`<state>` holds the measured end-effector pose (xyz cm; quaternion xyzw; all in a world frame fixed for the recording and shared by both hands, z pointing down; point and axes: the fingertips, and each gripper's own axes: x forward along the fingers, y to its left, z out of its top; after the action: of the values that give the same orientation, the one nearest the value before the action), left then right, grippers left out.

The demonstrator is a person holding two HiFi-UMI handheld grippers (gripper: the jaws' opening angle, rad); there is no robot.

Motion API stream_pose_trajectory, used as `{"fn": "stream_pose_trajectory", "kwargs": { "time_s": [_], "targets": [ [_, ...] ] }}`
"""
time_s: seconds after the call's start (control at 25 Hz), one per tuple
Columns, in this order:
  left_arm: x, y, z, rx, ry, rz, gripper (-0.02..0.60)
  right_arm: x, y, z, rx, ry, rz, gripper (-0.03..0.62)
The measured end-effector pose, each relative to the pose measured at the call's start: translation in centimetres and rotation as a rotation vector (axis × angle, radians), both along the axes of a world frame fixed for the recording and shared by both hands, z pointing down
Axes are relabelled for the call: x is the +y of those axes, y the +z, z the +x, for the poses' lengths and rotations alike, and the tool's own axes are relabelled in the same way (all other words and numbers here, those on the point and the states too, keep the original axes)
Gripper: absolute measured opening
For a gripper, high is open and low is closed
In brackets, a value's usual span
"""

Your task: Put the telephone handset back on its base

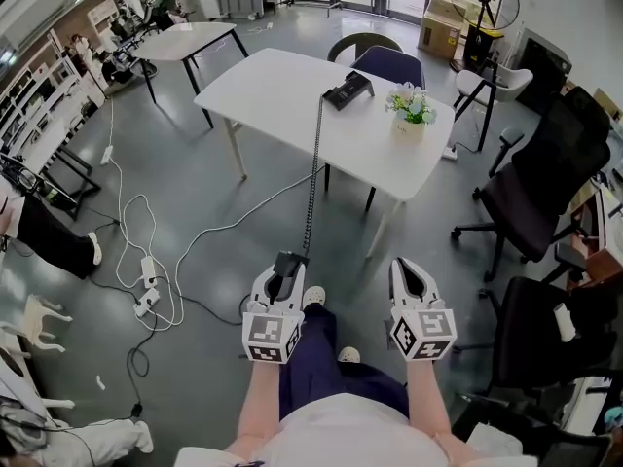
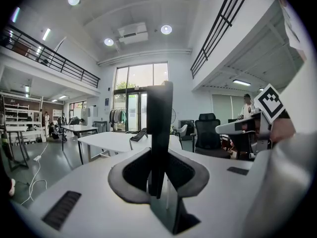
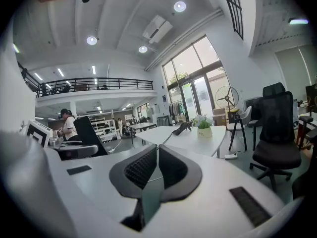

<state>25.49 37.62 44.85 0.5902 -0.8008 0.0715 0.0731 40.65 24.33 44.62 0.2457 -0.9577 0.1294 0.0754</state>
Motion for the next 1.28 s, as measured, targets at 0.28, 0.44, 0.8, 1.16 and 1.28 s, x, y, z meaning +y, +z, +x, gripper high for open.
{"fn": "stream_pose_trajectory", "kwargs": {
  "time_s": [0.28,0.44,0.8,1.16,1.28],
  "targets": [
    [-1.8,0.1,-2.3,0.028,-0.014,0.015,0.086,-1.5,0.4,-2.7,0.001,-0.021,-0.019,0.038],
    [-3.3,-0.1,-4.1,0.040,-0.016,0.014,0.086,-3.4,-0.3,-4.7,-0.004,-0.017,-0.019,0.038],
    [-7.8,0.2,-8.7,0.063,-0.002,0.000,0.086,-8.1,-0.1,-9.1,0.014,0.000,-0.028,0.038],
    [-12.2,-0.7,-14.8,0.059,0.021,-0.006,0.086,-12.3,-0.7,-15.0,0.023,0.022,-0.030,0.038],
    [-13.3,-0.9,-16.7,0.059,0.023,-0.006,0.086,-13.2,-0.8,-16.9,0.026,0.026,-0.029,0.038]
  ]
}}
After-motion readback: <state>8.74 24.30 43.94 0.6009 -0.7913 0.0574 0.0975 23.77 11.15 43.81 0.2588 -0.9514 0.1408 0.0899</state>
